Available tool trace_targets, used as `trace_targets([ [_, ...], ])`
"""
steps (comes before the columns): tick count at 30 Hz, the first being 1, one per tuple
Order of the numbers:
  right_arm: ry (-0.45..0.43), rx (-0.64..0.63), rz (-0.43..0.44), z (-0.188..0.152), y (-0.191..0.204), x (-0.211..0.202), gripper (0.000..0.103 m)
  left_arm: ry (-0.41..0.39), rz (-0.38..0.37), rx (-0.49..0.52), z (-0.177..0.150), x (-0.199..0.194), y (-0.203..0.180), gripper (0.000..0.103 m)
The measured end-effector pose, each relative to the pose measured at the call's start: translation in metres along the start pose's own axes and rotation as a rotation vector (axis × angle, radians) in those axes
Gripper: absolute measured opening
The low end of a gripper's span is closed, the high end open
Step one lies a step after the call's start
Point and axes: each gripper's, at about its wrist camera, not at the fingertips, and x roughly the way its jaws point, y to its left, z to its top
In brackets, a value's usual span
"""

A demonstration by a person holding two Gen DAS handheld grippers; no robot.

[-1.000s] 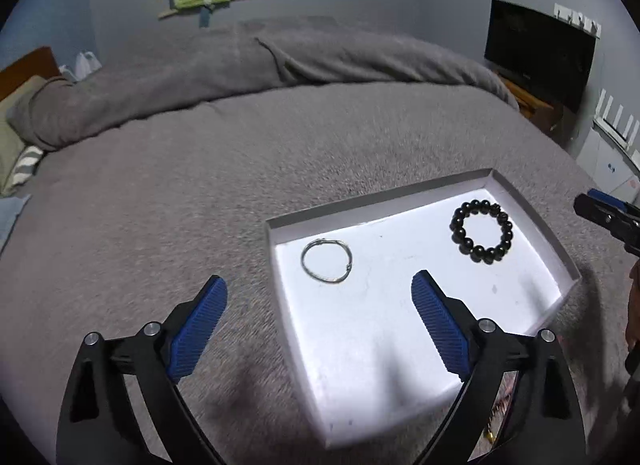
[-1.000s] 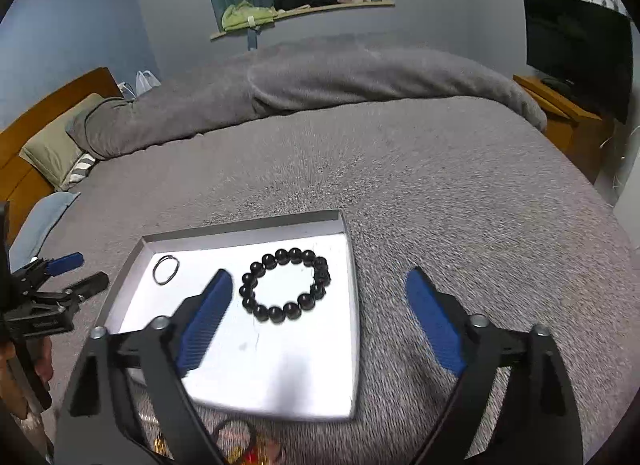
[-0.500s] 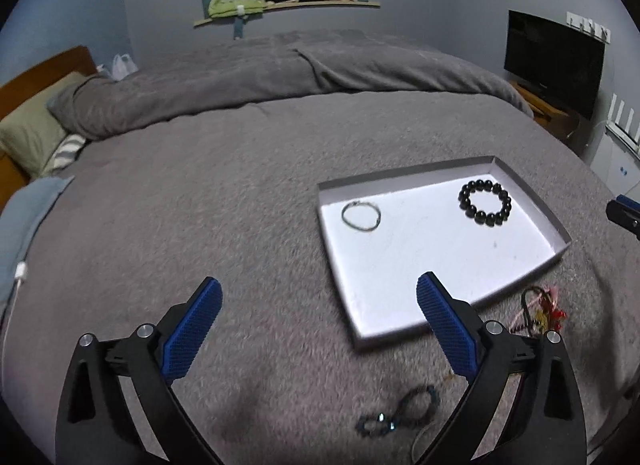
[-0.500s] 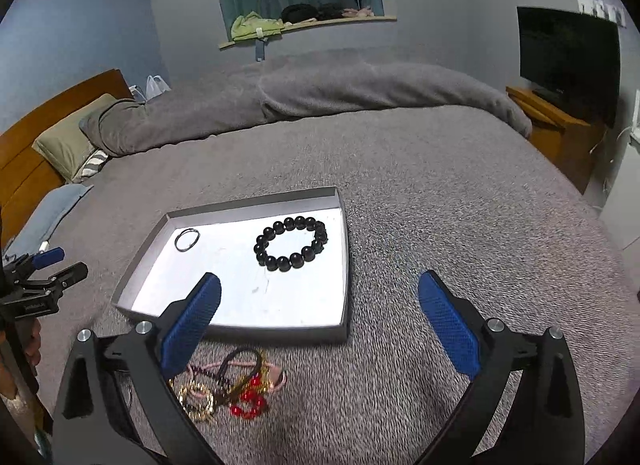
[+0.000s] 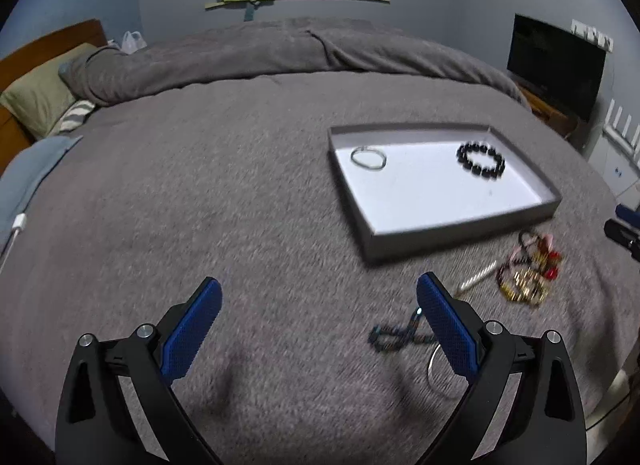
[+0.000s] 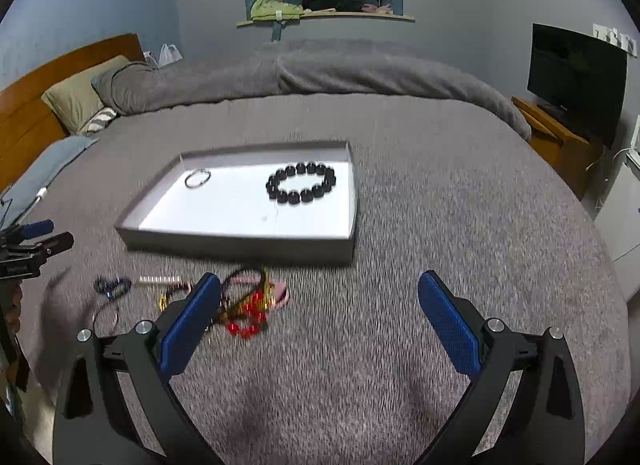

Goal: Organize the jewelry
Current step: 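Withdraw both grippers from the tray back toward the jewelry pile, then grasp the second silver hoop with the right gripper while the left grasps the blue beaded bracelet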

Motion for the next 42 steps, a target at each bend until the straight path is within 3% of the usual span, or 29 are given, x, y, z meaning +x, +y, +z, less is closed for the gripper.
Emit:
trace_targets([
  [7,0.025,-0.03,0.044,-0.024,0.019,0.001,0.097,0.042,0.01,0.0,-0.026,0.002,0.001,0.097],
  [21,0.062,-0.145,0.269,-0.061,0.113,0.012,0.097,0.076,-0.007,0.032,-0.038,0.006,0.01,0.097],
  [27,0.059,-0.236,0.271,-0.063,0.16,0.021,0.096,0.071,-0.017,0.033,-0.039,0.007,0.016,0.097],
  [32,0.07,-0.288,0.26,-0.065,0.186,0.036,0.081,0.081,-0.023,0.038,-0.044,0.009,0.022,0.097],
  [37,0.075,-0.321,0.238,-0.063,0.196,0.047,0.074,0.091,-0.029,0.016,-0.046,0.012,0.032,0.097],
  [39,0.072,-0.34,0.239,-0.063,0.198,0.048,0.065,0.096,-0.032,0.01,-0.046,0.013,0.034,0.097],
  [41,0.07,-0.359,0.247,-0.065,0.202,0.048,0.049,0.097,-0.036,0.012,-0.046,0.014,0.033,0.097],
  [42,0.065,-0.369,0.248,-0.065,0.202,0.046,0.049,0.097,-0.042,0.013,-0.046,0.015,0.031,0.097],
])
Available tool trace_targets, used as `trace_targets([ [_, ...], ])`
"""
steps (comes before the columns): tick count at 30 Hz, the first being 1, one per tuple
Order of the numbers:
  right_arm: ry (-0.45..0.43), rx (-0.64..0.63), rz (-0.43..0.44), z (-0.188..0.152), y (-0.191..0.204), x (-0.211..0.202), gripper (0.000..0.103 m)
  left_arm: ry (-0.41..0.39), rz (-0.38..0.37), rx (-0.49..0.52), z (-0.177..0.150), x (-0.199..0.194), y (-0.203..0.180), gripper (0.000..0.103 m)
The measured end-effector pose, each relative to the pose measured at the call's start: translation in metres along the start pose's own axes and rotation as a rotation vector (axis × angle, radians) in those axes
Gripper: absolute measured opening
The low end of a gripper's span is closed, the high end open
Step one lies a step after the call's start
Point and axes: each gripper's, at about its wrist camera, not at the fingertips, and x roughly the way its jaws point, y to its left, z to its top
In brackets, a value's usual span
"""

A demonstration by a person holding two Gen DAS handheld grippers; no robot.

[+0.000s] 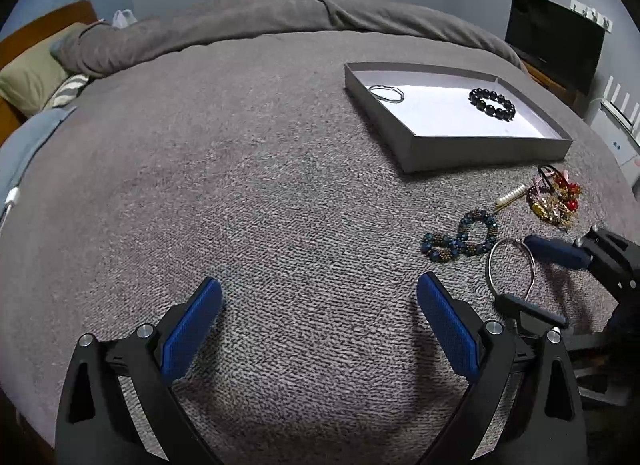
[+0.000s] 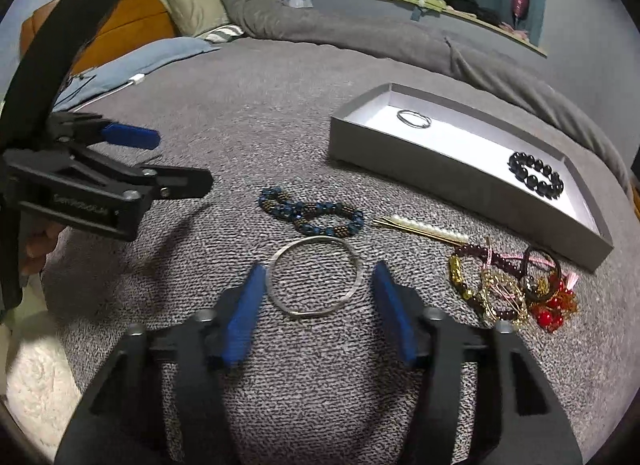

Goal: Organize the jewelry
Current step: 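Grasp the second silver hoop with the right gripper while the left grasps the blue beaded bracelet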

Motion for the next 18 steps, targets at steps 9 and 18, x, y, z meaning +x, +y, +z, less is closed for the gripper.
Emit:
trace_targets([
  [9,-0.038,0.067,0.009,-0.008,-0.029,-0.031,0.049,-0.013,-0.079,0.053,0.006,0.004,-0.024,0.097],
  [18,-0.022,0.136,-0.005,-0.021,-0.058,-0.051,0.049,-0.038,-0.125,0.188,0.013,0.011,-0.06,0.063],
])
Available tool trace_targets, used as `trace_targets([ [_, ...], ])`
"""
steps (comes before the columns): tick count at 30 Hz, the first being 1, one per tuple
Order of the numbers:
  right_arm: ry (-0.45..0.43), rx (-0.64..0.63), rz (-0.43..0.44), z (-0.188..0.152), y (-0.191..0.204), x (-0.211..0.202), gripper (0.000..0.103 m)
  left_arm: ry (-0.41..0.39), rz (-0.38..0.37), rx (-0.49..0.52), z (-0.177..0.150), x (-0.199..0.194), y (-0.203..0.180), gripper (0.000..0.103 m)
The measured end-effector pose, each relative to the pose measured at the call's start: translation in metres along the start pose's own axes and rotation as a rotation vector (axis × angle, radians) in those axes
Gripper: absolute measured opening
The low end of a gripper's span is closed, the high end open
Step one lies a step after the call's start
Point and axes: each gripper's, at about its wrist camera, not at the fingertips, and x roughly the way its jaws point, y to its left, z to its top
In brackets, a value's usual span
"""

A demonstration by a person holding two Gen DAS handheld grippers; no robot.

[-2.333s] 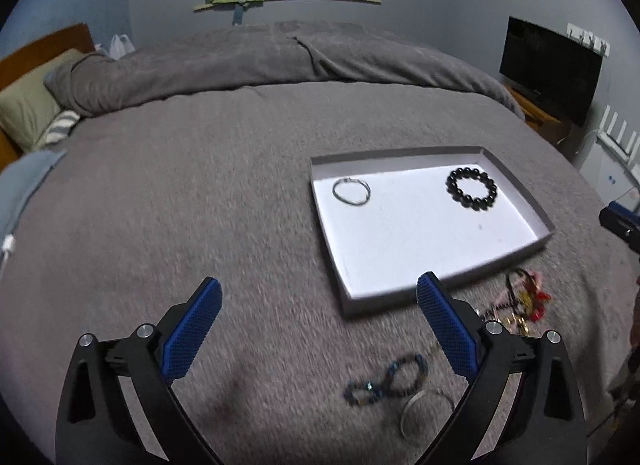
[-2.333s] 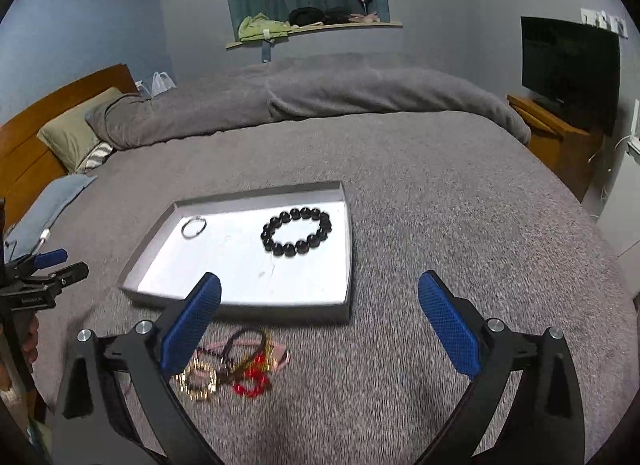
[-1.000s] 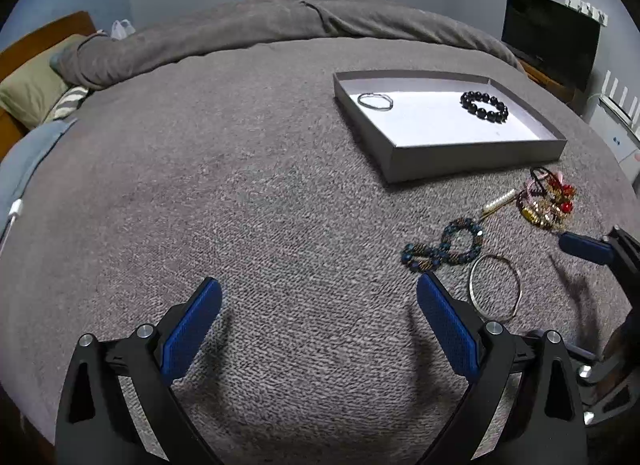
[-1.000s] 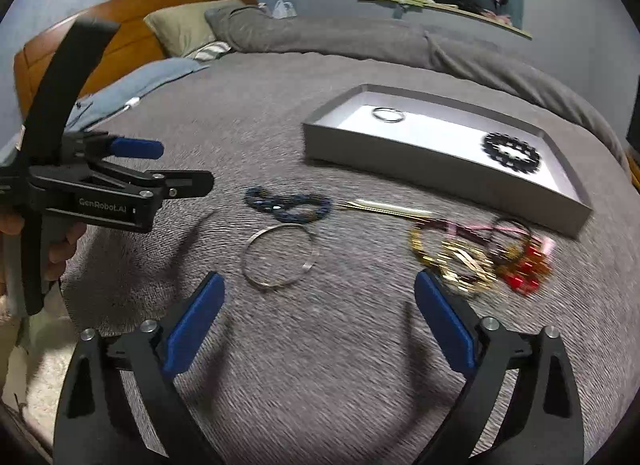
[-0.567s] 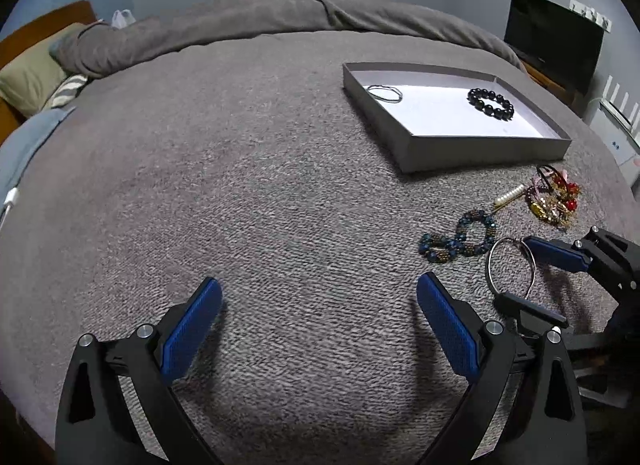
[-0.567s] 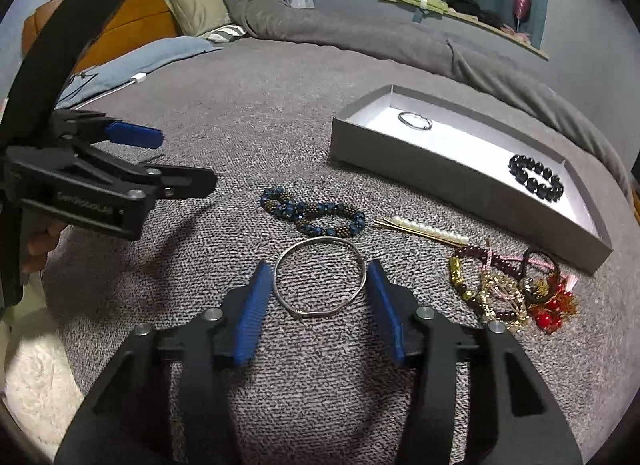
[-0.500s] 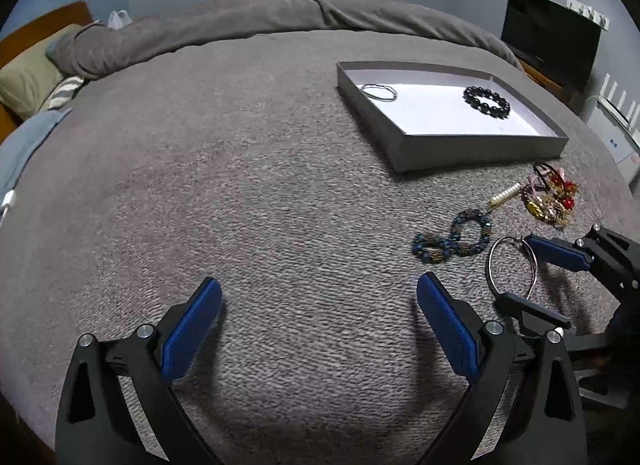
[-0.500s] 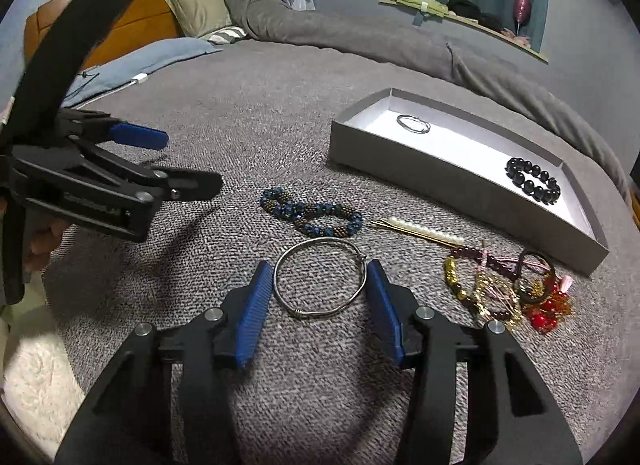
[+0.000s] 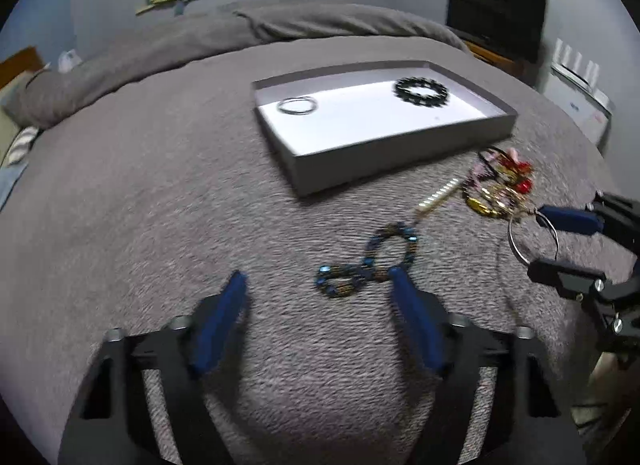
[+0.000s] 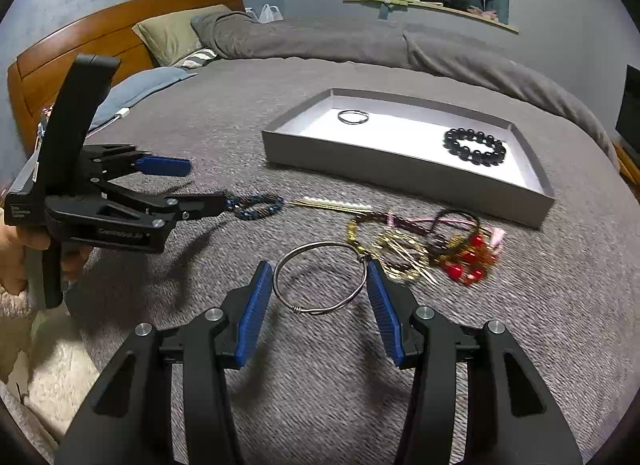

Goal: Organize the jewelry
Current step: 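Grasp the second silver hoop with the right gripper while the left grasps the blue beaded bracelet, then lower the hoop and blue bracelet into the white tray while both grippers open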

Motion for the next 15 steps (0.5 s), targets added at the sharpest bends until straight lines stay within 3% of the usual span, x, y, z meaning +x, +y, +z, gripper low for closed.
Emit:
trace_targets([
  [1,0.004,0.001,-0.002,-0.001,-0.001,-0.001,0.049,0.0,-0.004,0.02,0.001,0.001,-0.004,0.055],
  [6,0.008,0.006,0.003,-0.005,-0.004,-0.005,0.049,0.005,-0.014,0.091,0.002,0.006,-0.017,0.037],
  [15,0.005,0.021,-0.002,-0.005,-0.009,-0.01,0.049,0.076,-0.03,0.079,-0.004,0.018,-0.009,0.028],
])
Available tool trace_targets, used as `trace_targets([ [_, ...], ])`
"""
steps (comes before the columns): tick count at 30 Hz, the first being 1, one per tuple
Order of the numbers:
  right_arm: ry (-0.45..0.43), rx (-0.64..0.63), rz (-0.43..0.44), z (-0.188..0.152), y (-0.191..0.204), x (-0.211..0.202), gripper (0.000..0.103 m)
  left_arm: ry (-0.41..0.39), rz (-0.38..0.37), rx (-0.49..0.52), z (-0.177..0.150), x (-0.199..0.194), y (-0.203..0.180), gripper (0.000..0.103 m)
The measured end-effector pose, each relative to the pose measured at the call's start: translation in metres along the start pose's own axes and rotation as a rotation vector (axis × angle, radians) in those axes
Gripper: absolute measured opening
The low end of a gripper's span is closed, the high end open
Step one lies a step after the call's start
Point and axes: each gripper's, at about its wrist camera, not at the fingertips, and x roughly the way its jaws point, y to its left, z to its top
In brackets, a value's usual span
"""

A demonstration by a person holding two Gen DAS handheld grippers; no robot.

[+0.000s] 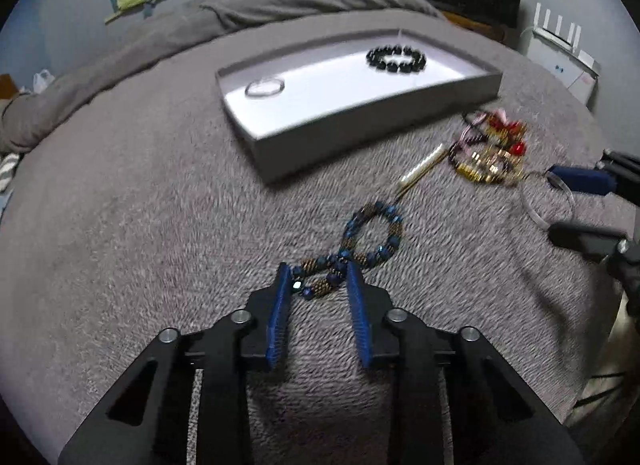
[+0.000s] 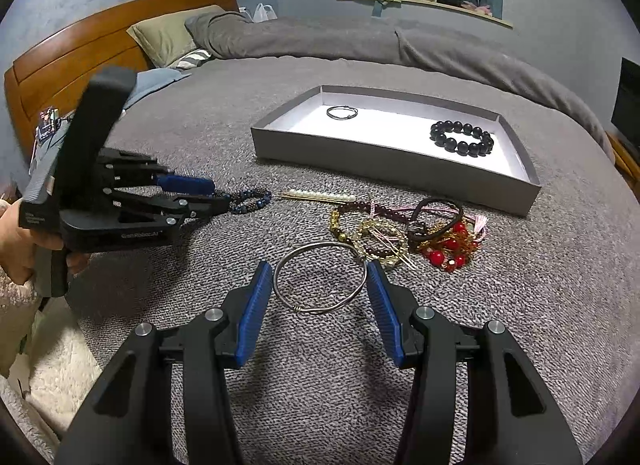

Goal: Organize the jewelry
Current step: 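Lower the hoop and blue bracelet into the white tray while both grippers open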

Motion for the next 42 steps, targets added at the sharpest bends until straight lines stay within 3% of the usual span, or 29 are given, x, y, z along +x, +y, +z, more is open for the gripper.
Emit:
trace_targets([
  [3,-0.007,0.002,-0.002,0.0,-0.001,-0.002,0.049,0.003,-0.022,-0.025,0.0,-0.002,0.006,0.021],
  [4,-0.01,0.002,-0.002,0.0,-0.001,-0.003,0.049,0.003,-0.026,-0.03,-0.001,-0.004,0.007,0.007],
  [16,-0.042,0.019,-0.029,0.003,-0.012,-0.015,0.049,-0.077,-0.091,-0.048,0.004,-0.045,0.001,0.007],
  [25,-0.057,0.052,-0.069,0.009,-0.036,-0.019,0.049,-0.12,-0.083,-0.057,0.017,-0.064,0.002,0.007],
  [36,-0.103,0.125,-0.14,0.06,-0.1,-0.017,0.049,-0.238,-0.057,-0.065,0.082,-0.089,0.021,0.007],
  [42,-0.086,0.166,-0.183,0.086,-0.132,0.007,0.049,-0.256,-0.094,-0.078,0.133,-0.063,0.017,0.007],
])
